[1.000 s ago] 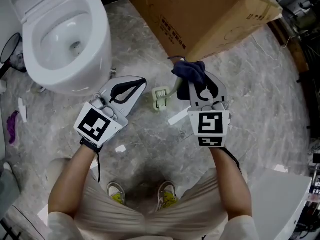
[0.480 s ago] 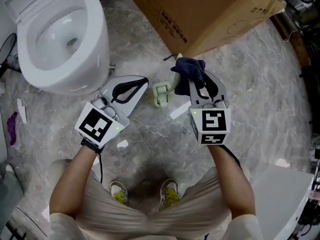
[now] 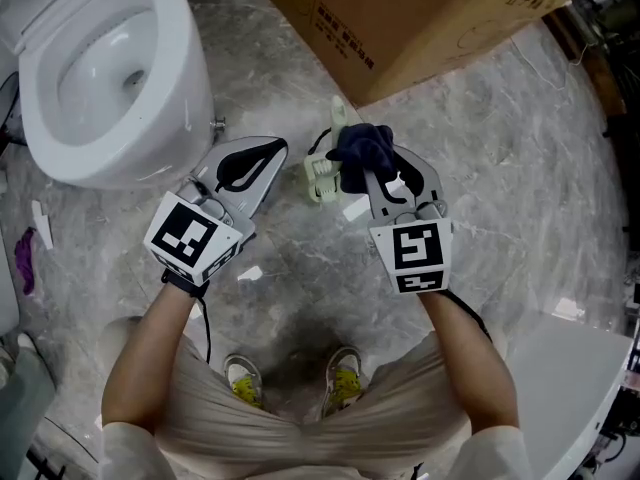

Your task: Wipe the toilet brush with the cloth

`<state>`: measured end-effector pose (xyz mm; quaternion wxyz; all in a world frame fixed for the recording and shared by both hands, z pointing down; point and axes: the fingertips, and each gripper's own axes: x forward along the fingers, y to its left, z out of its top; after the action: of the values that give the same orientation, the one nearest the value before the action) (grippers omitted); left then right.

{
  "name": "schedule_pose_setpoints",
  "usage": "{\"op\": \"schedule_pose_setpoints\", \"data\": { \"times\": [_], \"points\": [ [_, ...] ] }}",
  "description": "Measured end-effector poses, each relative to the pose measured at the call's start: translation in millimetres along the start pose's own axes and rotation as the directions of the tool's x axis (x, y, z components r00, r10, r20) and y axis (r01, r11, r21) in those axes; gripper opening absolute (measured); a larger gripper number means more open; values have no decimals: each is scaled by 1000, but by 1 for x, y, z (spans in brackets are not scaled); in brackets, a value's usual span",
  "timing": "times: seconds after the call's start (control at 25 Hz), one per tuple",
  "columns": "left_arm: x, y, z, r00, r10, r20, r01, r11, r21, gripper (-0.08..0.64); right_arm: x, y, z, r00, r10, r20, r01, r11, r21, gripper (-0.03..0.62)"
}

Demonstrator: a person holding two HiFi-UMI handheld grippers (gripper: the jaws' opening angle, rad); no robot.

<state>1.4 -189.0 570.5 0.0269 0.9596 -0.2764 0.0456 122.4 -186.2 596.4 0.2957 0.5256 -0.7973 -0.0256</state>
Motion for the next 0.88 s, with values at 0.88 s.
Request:
{"op": "schedule_pose_setpoints", "data": {
  "times": [0.88],
  "points": [
    [3, -10, 1, 1000, -10, -17, 10, 1000, 21, -2, 10, 45, -78, 915, 234, -329, -249, 969, -2, 111]
  ]
}}
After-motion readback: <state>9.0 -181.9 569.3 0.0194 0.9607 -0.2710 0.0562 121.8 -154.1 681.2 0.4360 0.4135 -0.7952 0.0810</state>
